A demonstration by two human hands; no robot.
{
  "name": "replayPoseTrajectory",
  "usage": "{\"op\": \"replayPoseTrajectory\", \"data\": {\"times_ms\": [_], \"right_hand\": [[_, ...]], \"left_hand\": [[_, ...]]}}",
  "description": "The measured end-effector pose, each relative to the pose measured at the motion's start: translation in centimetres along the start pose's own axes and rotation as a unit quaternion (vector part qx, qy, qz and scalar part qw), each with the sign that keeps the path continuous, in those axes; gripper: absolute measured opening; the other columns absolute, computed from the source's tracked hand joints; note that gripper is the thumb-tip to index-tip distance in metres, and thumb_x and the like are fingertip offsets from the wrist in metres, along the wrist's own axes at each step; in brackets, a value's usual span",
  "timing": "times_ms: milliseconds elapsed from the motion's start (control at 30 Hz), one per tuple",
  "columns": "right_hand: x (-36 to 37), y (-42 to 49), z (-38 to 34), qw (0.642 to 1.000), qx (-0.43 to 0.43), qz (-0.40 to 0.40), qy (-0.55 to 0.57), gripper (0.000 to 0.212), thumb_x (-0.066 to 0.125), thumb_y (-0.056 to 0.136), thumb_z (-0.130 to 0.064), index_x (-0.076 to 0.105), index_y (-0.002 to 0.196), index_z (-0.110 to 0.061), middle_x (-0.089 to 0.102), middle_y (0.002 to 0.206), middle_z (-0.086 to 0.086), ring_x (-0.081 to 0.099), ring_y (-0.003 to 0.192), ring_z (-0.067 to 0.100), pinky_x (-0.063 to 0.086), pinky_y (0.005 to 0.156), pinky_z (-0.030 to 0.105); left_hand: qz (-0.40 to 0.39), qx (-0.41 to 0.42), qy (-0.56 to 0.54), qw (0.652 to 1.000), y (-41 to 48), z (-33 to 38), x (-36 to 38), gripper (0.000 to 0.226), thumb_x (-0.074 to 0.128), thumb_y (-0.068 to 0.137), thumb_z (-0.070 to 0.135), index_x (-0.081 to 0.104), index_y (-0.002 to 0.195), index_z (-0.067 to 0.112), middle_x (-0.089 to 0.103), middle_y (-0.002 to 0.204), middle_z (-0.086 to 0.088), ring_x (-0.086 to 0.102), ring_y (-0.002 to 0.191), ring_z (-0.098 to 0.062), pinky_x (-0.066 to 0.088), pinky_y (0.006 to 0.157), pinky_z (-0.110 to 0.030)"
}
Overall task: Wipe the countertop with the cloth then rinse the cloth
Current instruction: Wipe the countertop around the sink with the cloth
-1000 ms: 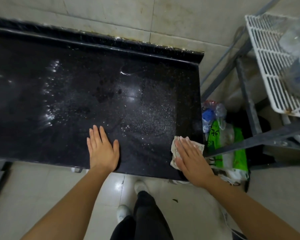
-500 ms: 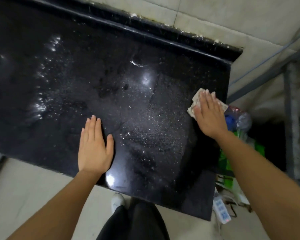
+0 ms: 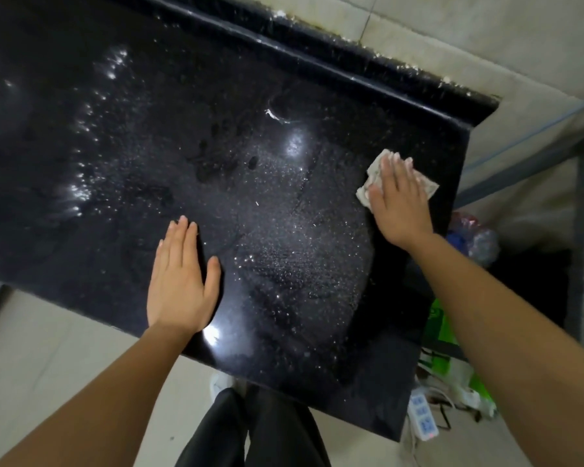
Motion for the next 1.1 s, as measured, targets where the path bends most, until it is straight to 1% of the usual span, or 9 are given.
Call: {"op": "replayPoseTrajectory", "data": {"times_ms": [200,333,500,600,667,733,833,967,1100], "right_hand": [[2.4,-7.6,-2.5,0.995,-0.079,-0.039,-0.051,0.060,0.011,0.102,-0.044,-0.007,0.154,-0.020,-0.010,0.162,0.001,-0.017,0.147,0.014,-0.014,0.116,0.029],[3.5,-12.7,-3.7,0.987,-0.117,-0.085,-0.066,0.061,-0.001,0.096,-0.050,-0.015,0.149,-0.024,-0.017,0.159,-0.004,-0.023,0.145,0.013,-0.012,0.119,0.032],[4.8,-17.1,-3.6,0.972,-0.192,-0.089,-0.106,0.059,0.007,0.103,-0.046,0.001,0.155,-0.017,-0.003,0.161,0.001,-0.009,0.149,0.017,-0.005,0.119,0.035],[4.5,-16.2,-3.3,0.966,-0.215,-0.092,-0.109,0.060,0.007,0.103,-0.049,0.002,0.155,-0.019,-0.001,0.161,-0.001,-0.008,0.149,0.016,-0.002,0.119,0.035],[4.0,-14.3,-3.2,0.973,-0.189,-0.081,-0.101,0.061,0.004,0.100,-0.050,-0.002,0.154,-0.023,-0.008,0.160,-0.005,-0.016,0.147,0.012,-0.004,0.119,0.035],[3.4,-11.3,-3.1,0.988,-0.123,-0.062,-0.073,0.064,0.002,0.096,-0.050,-0.004,0.154,-0.023,-0.012,0.159,-0.008,-0.022,0.144,0.008,-0.012,0.118,0.030],[2.3,-6.4,-2.8,0.996,-0.068,-0.018,-0.054,0.065,0.003,0.096,-0.048,0.000,0.155,-0.020,-0.005,0.162,-0.002,-0.016,0.146,0.010,-0.012,0.116,0.028],[1.1,-0.6,-2.2,0.999,-0.030,-0.004,-0.035,0.059,0.014,0.103,-0.042,-0.002,0.155,-0.019,-0.005,0.163,0.001,-0.011,0.148,0.016,-0.009,0.119,0.032],[0.1,3.9,-2.6,1.000,0.004,-0.004,-0.017,0.060,0.014,0.102,-0.044,-0.002,0.155,-0.021,-0.007,0.163,0.001,-0.013,0.148,0.017,-0.007,0.119,0.037]], "left_hand": [[0.007,0.008,-0.002,1.000,-0.1,0.0,-0.2,0.065,0.026,0.095,0.040,0.022,0.148,0.003,0.017,0.157,-0.012,0.008,0.146,-0.022,0.006,0.120,-0.036],[0.009,0.010,-0.006,1.000,-0.2,0.0,-0.3,0.065,0.025,0.095,0.041,0.022,0.148,0.003,0.018,0.157,-0.012,0.008,0.146,-0.022,0.006,0.119,-0.035],[0.003,0.006,-0.009,1.000,-0.2,-0.1,-0.3,0.066,0.024,0.094,0.041,0.022,0.148,0.003,0.016,0.158,-0.011,0.007,0.147,-0.021,0.007,0.120,-0.037],[0.001,0.004,-0.008,1.000,-0.2,-0.1,-0.2,0.066,0.024,0.094,0.041,0.021,0.149,0.003,0.016,0.158,-0.011,0.007,0.147,-0.021,0.006,0.120,-0.037],[0.002,0.001,-0.008,1.000,-0.1,-0.1,-0.2,0.067,0.024,0.094,0.042,0.021,0.149,0.004,0.016,0.158,-0.011,0.007,0.147,-0.021,0.006,0.120,-0.036],[0.000,0.000,-0.007,1.000,-0.1,-0.1,-0.2,0.066,0.025,0.094,0.041,0.021,0.149,0.004,0.017,0.158,-0.011,0.008,0.147,-0.021,0.006,0.120,-0.036],[-0.002,-0.001,-0.002,1.000,0.0,-0.1,-0.2,0.066,0.026,0.094,0.041,0.021,0.149,0.004,0.017,0.158,-0.011,0.008,0.147,-0.021,0.006,0.120,-0.036],[-0.004,-0.004,0.001,1.000,0.0,-0.1,0.0,0.066,0.025,0.095,0.042,0.021,0.149,0.004,0.016,0.157,-0.011,0.007,0.147,-0.021,0.004,0.119,-0.035],[-0.006,-0.009,0.006,1.000,0.1,0.0,-0.1,0.066,0.025,0.095,0.042,0.021,0.149,0.003,0.016,0.158,-0.011,0.007,0.147,-0.021,0.004,0.119,-0.035]]}}
Point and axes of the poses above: each hand's wrist, its own y-axis towards the middle knuckle, its own x-axis out of the palm, z = x × y, the point moved 1 cm from there along y, towards the middle knuckle
